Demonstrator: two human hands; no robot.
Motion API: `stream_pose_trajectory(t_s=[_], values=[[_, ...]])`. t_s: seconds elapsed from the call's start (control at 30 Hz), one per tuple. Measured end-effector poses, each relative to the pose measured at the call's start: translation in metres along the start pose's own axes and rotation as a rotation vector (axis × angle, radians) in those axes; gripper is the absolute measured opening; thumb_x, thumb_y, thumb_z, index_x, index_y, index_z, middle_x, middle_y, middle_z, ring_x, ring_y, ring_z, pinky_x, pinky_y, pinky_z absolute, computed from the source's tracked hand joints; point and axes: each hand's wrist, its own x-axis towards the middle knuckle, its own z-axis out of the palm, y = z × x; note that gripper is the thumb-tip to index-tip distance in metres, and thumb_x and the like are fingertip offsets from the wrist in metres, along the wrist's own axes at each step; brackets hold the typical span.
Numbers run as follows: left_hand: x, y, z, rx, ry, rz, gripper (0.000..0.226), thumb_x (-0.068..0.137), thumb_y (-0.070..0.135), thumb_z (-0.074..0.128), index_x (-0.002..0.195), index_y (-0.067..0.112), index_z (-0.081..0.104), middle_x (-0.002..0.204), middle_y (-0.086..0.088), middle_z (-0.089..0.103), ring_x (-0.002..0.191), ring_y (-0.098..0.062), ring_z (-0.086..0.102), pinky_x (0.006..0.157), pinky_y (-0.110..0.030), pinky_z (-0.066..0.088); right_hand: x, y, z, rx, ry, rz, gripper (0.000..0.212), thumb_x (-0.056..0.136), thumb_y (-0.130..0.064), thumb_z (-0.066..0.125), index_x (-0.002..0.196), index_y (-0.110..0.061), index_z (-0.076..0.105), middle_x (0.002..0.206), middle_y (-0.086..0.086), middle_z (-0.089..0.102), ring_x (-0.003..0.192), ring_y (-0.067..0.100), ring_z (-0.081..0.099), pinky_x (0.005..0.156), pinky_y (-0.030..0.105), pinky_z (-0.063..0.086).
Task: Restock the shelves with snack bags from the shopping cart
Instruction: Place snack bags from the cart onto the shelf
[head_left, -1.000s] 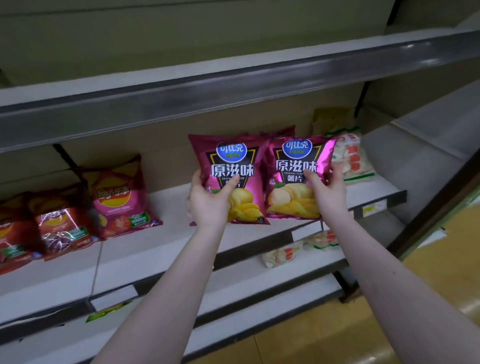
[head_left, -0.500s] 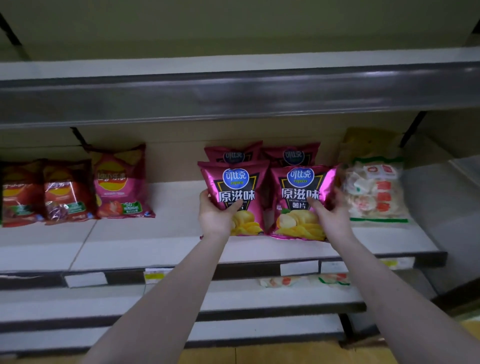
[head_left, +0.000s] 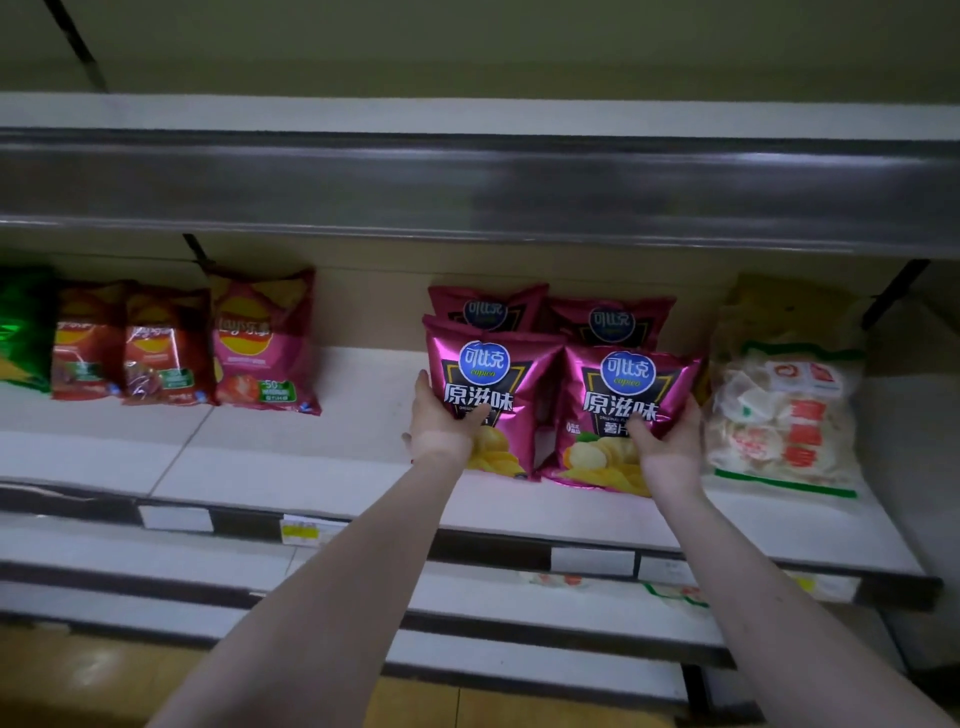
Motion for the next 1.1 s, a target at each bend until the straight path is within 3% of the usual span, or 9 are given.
stream_pose_trajectory(t_s=[0.17,0.27,0.33,0.43,0.53,0.67,0.77,0.9,1.1], values=[[-0.019,0.008,-0.004,0.099,0.053,-0.039,0.099,0.078,0.029,0.077,0.152,0.017,0.013,0.152,-0.011,0.03,0.135,-0.031,0.039,0.109,-0.05,0.034,-0.004,-0.012,-0.01,-0.178,0.05,-0.081,0.097,0.065,-0.018,0.079,0.145,-0.012,0.025,0.14,0.014,0.044,0.129,0.032,0.043,0.109,0.05,0.035],[-0.026,0.006,-0.013,0.058,0.062,0.034,0.1,0.075,0.027,0.08,0.152,0.017,0.017,0.155,-0.011,0.025,0.139,-0.031,0.034,0.11,-0.046,0.034,-0.016,-0.039,-0.013,-0.241,0.081,-0.183,0.091,0.077,-0.021,0.074,0.149,-0.011,0.019,0.153,0.013,0.027,0.141,0.028,0.024,0.115,0.045,0.023],[-0.036,0.01,-0.028,-0.038,0.063,0.092,0.095,0.077,0.026,0.079,0.151,0.017,0.021,0.156,-0.008,0.026,0.141,-0.024,0.031,0.113,-0.036,0.031,-0.031,-0.062,-0.005,-0.209,0.039,-0.235,0.077,0.088,-0.025,0.064,0.149,-0.011,0.02,0.155,0.009,0.021,0.143,0.023,0.018,0.117,0.04,0.019],[-0.056,0.021,-0.062,-0.261,0.07,0.17,0.077,0.085,0.023,0.071,0.149,0.016,0.029,0.152,0.003,0.032,0.137,-0.008,0.032,0.108,-0.018,0.03,-0.063,-0.096,0.027,0.001,-0.092,-0.223,0.057,0.096,-0.029,0.052,0.146,-0.013,0.029,0.153,0.003,0.029,0.141,0.016,0.025,0.115,0.033,0.021],[-0.074,0.022,-0.112,-0.41,0.071,0.222,0.059,0.091,0.027,0.063,0.144,0.024,0.037,0.15,0.006,0.037,0.137,-0.009,0.033,0.113,-0.03,0.03,-0.107,-0.127,0.071,0.189,-0.245,-0.252,0.045,0.098,-0.028,0.048,0.14,-0.013,0.04,0.143,0.001,0.043,0.133,0.012,0.039,0.109,0.022,0.028],[-0.092,0.007,-0.203,-0.485,0.172,0.284,0.047,0.095,0.031,0.057,0.139,0.031,0.042,0.145,0.009,0.044,0.134,-0.006,0.039,0.112,-0.027,0.032,-0.181,-0.157,0.14,0.326,-0.434,-0.318,0.035,0.1,-0.015,0.041,0.134,-0.008,0.047,0.134,0.0,0.05,0.122,0.006,0.046,0.101,0.01,0.035],[-0.107,-0.016,-0.28,-0.502,0.276,0.301,0.043,0.096,0.034,0.054,0.138,0.032,0.043,0.143,0.012,0.046,0.131,-0.003,0.042,0.108,-0.025,0.035,-0.246,-0.172,0.193,0.359,-0.597,-0.346,0.031,0.102,-0.018,0.038,0.131,-0.015,0.048,0.132,-0.003,0.051,0.123,0.005,0.046,0.094,0.003,0.034],[-0.13,-0.063,-0.388,-0.467,0.426,0.308,0.042,0.098,0.038,0.049,0.139,0.035,0.041,0.143,0.014,0.044,0.131,-0.003,0.041,0.101,-0.018,0.035,-0.342,-0.189,0.265,0.39,-0.783,-0.359,0.035,0.102,-0.023,0.036,0.135,-0.015,0.046,0.136,-0.004,0.049,0.125,0.002,0.045,0.093,0.003,0.035],[-0.164,-0.117,-0.524,-0.455,0.602,0.296,0.043,0.099,0.03,0.047,0.142,0.022,0.042,0.141,0.005,0.047,0.124,-0.001,0.044,0.086,0.001,0.039,-0.47,-0.207,0.348,0.403,-1.001,-0.387,0.035,0.102,-0.029,0.035,0.135,-0.02,0.045,0.137,-0.005,0.05,0.125,0.005,0.046,0.098,0.008,0.036]])
